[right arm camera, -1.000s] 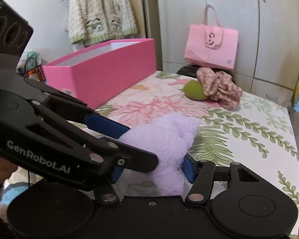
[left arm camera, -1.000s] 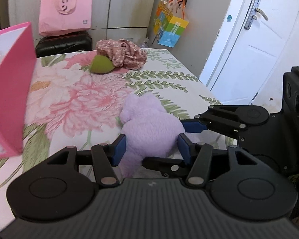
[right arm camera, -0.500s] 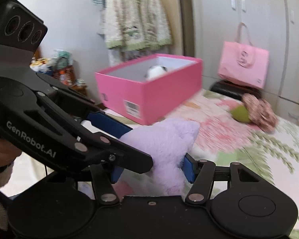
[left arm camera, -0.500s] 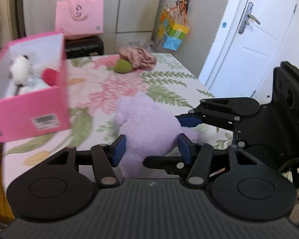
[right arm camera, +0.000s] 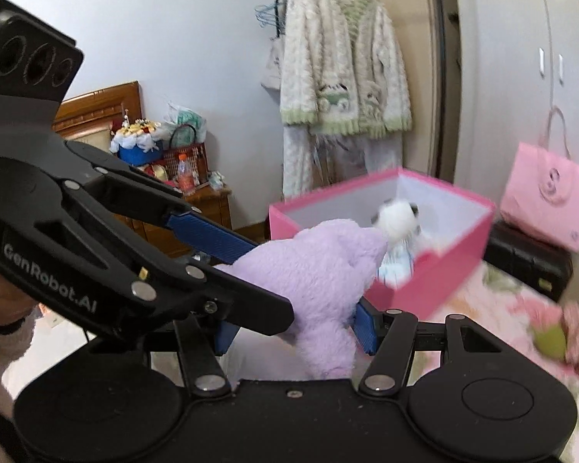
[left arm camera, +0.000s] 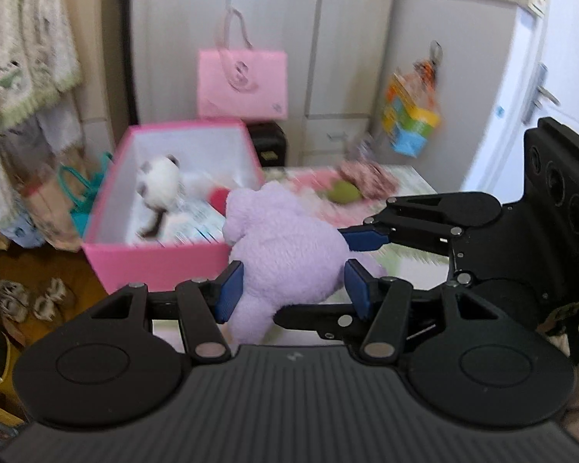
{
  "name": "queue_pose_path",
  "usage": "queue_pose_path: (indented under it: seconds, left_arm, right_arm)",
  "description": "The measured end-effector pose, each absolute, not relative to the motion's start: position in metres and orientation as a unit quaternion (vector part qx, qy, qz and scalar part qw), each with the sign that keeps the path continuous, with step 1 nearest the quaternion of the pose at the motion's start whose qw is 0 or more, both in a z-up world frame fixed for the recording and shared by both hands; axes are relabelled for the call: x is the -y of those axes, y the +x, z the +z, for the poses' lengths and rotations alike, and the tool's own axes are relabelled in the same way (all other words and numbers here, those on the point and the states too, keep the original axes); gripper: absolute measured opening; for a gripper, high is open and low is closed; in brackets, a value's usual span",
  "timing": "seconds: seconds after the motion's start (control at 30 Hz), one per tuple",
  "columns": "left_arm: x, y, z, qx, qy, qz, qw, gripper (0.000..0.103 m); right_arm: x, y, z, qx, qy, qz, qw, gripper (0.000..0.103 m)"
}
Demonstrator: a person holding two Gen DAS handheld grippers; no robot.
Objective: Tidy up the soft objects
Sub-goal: 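Carry the lilac plush toy into the pink box and lower it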
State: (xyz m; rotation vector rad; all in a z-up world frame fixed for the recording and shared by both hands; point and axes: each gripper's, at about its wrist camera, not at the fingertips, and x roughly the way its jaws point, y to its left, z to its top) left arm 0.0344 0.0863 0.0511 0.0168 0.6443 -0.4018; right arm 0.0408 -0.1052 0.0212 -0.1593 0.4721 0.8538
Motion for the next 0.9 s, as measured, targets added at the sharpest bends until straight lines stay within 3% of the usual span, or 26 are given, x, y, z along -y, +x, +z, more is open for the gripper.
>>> queue_pose_path:
  seconds: [0.4, 0.9]
  left_arm:
    - [-0.109, 0.134, 0.054, -0.261, -0.019, -0.134, 0.956, 0.055]
    - [-0.161, 0.219, -0.011, -0.36, -0.127, -0.118, 0.917, 0.056]
  right_arm:
    - [0.06, 0.127, 0.031, -0.164, -0.094, 0.355, 0.916, 0.065]
    - [0.012, 0.22, -0.008, -0.278, -0.178, 0.406, 0.852, 0.068]
